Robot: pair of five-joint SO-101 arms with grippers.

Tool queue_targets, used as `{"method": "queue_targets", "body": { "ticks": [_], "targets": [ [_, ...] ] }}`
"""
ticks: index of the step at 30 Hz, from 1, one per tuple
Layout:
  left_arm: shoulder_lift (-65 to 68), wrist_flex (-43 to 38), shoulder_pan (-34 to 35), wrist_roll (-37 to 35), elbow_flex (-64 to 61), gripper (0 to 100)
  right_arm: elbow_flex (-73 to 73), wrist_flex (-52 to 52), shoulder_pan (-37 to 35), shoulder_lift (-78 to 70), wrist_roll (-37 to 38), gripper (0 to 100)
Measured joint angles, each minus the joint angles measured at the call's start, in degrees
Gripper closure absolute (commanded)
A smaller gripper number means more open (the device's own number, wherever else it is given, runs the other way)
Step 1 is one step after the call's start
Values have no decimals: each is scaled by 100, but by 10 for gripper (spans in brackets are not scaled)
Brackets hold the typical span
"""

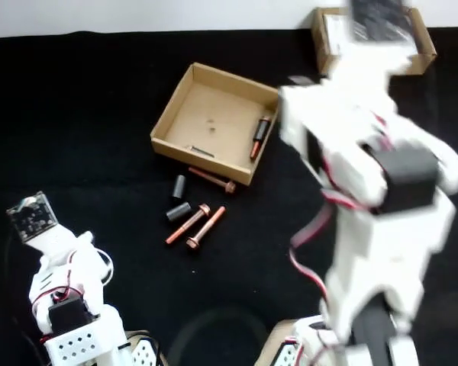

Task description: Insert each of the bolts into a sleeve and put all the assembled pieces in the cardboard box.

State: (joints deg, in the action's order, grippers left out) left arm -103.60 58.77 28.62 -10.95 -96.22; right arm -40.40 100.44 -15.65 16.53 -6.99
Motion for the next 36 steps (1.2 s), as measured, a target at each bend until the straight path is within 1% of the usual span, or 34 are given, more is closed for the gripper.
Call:
{"method": "queue_targets", "body": {
  "ticks": [3,6,8,12,14,17,19,21,23,27,31,33,36],
  "targets": [
    [0,114,0,457,0,976,1415,0,668,1116,-176,992],
    [0,299,-105,598,9,976,2787,0,1512,2110,-202,992],
    [0,571,-281,747,123,976,3648,-18,2092,2708,-211,992],
    [0,905,-765,862,624,976,5310,-484,3314,3789,-211,992],
    [62,932,-985,1037,870,976,6110,-835,3895,4264,-18,992],
    [580,976,-1213,1178,1407,976,7244,-1547,4738,4958,229,992],
    [1196,985,-1336,1204,1925,976,7956,-2040,5178,5398,369,992],
    [2022,1169,-1538,1204,2611,976,8633,-2435,5521,5811,510,992],
    [2980,1530,-1864,1204,3455,976,9257,-2787,5793,6198,624,992],
    [4985,2523,-2646,1345,5354,977,10347,-3420,6207,6936,818,992],
    [6804,3332,-3455,2040,7024,977,11244,-4070,6567,7640,1046,992],
    [7587,3455,-3736,2400,7622,976,11684,-4396,6743,7947,1152,992],
    [8563,3508,-3938,3147,8352,976,12290,-4818,6945,8369,1319,992]
  ]
}}
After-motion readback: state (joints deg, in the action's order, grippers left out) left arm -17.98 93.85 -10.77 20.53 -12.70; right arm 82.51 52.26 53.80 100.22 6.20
